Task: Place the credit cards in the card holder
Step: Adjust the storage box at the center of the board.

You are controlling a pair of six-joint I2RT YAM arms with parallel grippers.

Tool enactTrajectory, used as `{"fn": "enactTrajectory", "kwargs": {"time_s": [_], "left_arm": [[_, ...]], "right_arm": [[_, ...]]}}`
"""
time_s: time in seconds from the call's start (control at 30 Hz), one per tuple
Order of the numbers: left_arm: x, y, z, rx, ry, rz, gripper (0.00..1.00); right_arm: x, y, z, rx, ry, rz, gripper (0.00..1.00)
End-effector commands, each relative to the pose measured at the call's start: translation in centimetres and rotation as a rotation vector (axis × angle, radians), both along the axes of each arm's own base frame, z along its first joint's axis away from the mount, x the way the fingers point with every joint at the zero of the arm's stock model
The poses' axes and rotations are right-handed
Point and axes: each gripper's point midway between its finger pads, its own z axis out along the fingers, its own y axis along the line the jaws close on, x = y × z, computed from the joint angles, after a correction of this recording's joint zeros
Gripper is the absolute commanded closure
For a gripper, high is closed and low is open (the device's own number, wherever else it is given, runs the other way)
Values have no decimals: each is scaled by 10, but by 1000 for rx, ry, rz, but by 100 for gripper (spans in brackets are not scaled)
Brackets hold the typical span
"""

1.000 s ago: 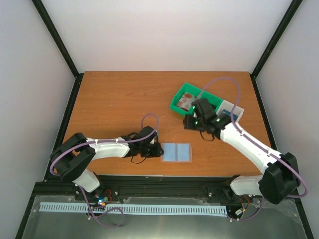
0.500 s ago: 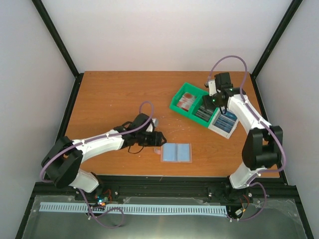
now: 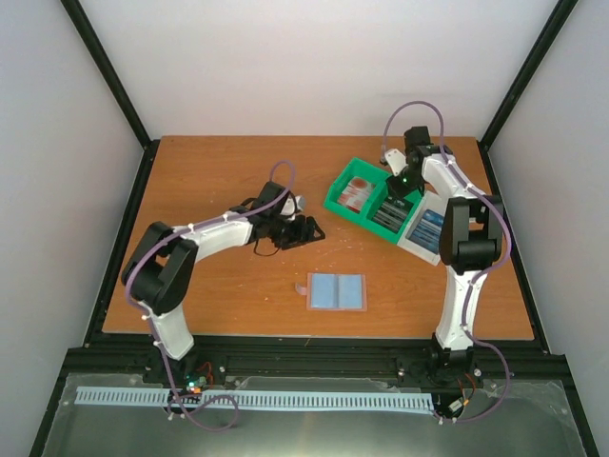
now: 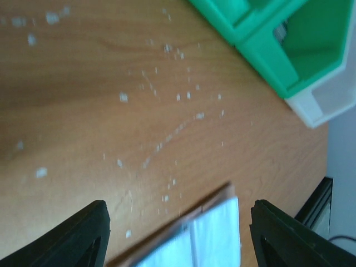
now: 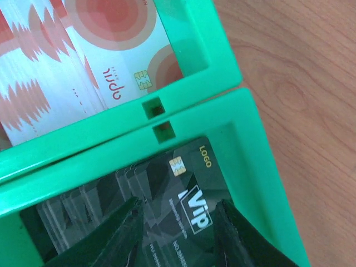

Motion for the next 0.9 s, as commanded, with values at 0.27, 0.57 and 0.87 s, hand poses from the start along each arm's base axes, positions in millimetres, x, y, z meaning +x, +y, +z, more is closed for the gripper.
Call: {"fn": "enactTrajectory", "kwargs": {"time_s": [0.27,0.57,0.87], "left_arm": [[86,-29,4,-42,-42,101,26],[132,-33,-16,11,-52,234,24],[146,-42,-25,14,-47,234,22]], "right_arm": [[-1,-3,-39,-75,96,158,58],[-1,-7,-49,-89,103,180,56],[2,-10,-57,-102,107,179,55]]}}
